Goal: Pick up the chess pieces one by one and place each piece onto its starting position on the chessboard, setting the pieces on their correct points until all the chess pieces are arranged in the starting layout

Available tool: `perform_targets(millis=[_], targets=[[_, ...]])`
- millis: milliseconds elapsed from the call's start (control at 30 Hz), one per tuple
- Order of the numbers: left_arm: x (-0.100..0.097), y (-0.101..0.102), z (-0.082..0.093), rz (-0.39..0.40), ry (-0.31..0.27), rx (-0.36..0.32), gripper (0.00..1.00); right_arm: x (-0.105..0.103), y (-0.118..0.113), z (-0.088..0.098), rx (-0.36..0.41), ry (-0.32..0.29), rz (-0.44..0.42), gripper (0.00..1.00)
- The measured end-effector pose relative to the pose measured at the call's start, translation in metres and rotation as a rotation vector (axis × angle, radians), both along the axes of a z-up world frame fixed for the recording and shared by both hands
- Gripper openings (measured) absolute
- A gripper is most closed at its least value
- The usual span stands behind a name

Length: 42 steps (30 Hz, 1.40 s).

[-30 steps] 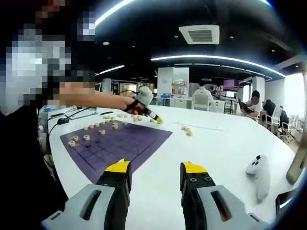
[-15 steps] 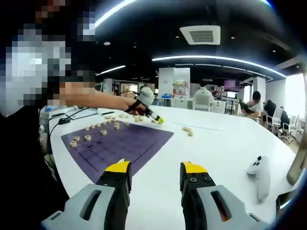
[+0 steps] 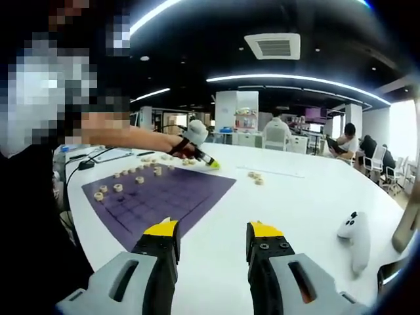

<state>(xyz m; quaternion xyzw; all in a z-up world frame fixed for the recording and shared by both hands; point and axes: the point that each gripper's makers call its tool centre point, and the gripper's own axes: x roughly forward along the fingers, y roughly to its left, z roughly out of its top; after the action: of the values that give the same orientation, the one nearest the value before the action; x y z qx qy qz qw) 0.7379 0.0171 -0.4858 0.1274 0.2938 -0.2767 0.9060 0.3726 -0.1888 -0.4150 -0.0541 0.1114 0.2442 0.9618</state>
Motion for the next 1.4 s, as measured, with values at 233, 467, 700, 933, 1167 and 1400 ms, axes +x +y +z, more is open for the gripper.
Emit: perform_targets(millis=[233,467,700,933,1167,1400], targets=[[-0.033,0.004,0.036,-0.089,-0.051,-0.039,0.19,0.002,0.007,0.000,-0.003,0.000,0.022,0.41],[-0.086,0.037,0.074,-0.161,-0.097,-0.157,0.19,0.004,0.014,0.001,0.000,-0.004,0.042,0.41],[-0.146,0.098,0.112,-0.207,-0.192,-0.251,0.19,0.009,0.025,0.004,-0.015,-0.003,0.072,0.41],[-0.210,0.150,0.115,-0.181,-0.222,-0.309,0.19,0.017,0.050,0.009,-0.044,0.002,0.145,0.41],[-0.284,0.192,0.091,-0.176,-0.228,-0.250,0.19,0.025,0.077,0.014,-0.059,-0.004,0.217,0.41],[-0.334,0.221,0.059,-0.182,-0.181,-0.184,0.19,0.023,0.099,0.013,-0.067,0.011,0.302,0.41]])
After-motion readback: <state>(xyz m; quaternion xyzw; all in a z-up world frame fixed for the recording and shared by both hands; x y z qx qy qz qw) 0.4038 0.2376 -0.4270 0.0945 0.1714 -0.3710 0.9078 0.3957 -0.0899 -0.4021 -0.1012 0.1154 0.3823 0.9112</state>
